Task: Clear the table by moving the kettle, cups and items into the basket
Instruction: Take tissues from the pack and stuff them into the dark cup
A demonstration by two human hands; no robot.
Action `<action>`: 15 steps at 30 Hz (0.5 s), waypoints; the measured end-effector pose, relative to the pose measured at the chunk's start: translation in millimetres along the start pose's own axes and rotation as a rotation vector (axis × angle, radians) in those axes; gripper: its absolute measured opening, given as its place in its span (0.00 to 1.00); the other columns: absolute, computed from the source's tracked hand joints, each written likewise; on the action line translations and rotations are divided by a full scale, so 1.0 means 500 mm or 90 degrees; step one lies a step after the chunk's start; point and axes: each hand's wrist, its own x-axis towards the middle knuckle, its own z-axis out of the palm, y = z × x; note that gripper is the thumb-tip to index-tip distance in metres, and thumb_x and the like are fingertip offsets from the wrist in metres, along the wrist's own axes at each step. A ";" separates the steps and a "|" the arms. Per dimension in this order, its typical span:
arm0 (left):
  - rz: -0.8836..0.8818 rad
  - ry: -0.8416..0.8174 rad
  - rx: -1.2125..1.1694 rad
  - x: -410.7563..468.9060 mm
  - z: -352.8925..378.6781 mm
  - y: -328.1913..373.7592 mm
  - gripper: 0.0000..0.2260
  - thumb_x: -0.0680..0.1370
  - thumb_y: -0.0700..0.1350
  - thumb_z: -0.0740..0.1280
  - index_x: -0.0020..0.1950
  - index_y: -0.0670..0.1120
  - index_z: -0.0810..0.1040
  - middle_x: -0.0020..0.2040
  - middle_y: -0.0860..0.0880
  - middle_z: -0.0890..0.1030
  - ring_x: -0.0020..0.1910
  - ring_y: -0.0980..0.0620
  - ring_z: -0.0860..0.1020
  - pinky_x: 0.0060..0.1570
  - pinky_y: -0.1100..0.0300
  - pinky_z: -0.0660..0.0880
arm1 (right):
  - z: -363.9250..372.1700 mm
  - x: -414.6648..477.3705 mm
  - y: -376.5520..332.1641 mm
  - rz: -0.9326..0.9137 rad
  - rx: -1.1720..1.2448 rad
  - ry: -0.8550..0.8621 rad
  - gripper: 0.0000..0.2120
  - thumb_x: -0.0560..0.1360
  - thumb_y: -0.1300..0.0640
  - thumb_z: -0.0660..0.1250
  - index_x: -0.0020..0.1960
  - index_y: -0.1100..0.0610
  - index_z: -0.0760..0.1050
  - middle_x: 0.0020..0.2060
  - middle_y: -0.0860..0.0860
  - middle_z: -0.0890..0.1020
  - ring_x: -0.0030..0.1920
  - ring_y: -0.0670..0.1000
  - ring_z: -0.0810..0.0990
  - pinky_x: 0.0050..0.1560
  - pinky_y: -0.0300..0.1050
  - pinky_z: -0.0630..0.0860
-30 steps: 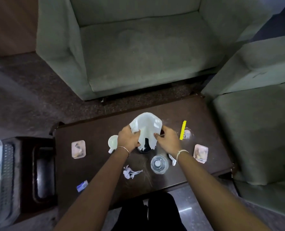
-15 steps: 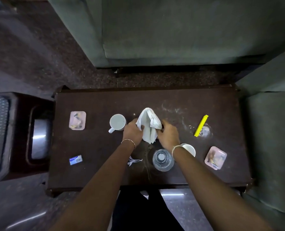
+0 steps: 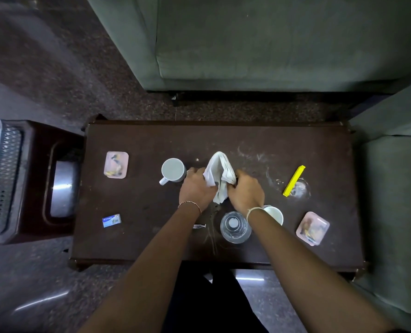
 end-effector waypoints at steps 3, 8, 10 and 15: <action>-0.021 0.003 -0.019 -0.011 0.003 -0.007 0.19 0.69 0.45 0.71 0.57 0.40 0.76 0.53 0.40 0.78 0.51 0.41 0.77 0.52 0.50 0.76 | 0.004 -0.002 0.005 0.013 -0.010 0.005 0.07 0.72 0.50 0.64 0.47 0.52 0.76 0.39 0.53 0.83 0.40 0.60 0.81 0.37 0.44 0.70; -0.031 0.021 -0.007 -0.010 0.020 -0.015 0.17 0.71 0.41 0.67 0.58 0.39 0.74 0.51 0.39 0.78 0.52 0.39 0.77 0.50 0.50 0.76 | 0.015 0.003 0.003 -0.020 -0.052 0.027 0.06 0.71 0.50 0.63 0.46 0.51 0.75 0.37 0.51 0.82 0.39 0.59 0.81 0.36 0.44 0.69; -0.027 0.024 -0.015 -0.008 0.023 -0.013 0.17 0.71 0.41 0.67 0.59 0.39 0.74 0.51 0.40 0.79 0.52 0.39 0.77 0.50 0.49 0.76 | 0.020 0.006 -0.001 -0.053 -0.081 0.040 0.06 0.70 0.51 0.64 0.45 0.52 0.74 0.38 0.52 0.82 0.39 0.59 0.80 0.35 0.44 0.70; -0.064 0.062 -0.049 -0.020 0.010 -0.016 0.16 0.71 0.48 0.68 0.56 0.43 0.73 0.49 0.43 0.81 0.48 0.41 0.79 0.48 0.49 0.78 | 0.024 0.008 -0.002 -0.063 -0.105 0.062 0.05 0.69 0.56 0.67 0.45 0.54 0.74 0.43 0.52 0.78 0.42 0.59 0.80 0.35 0.45 0.68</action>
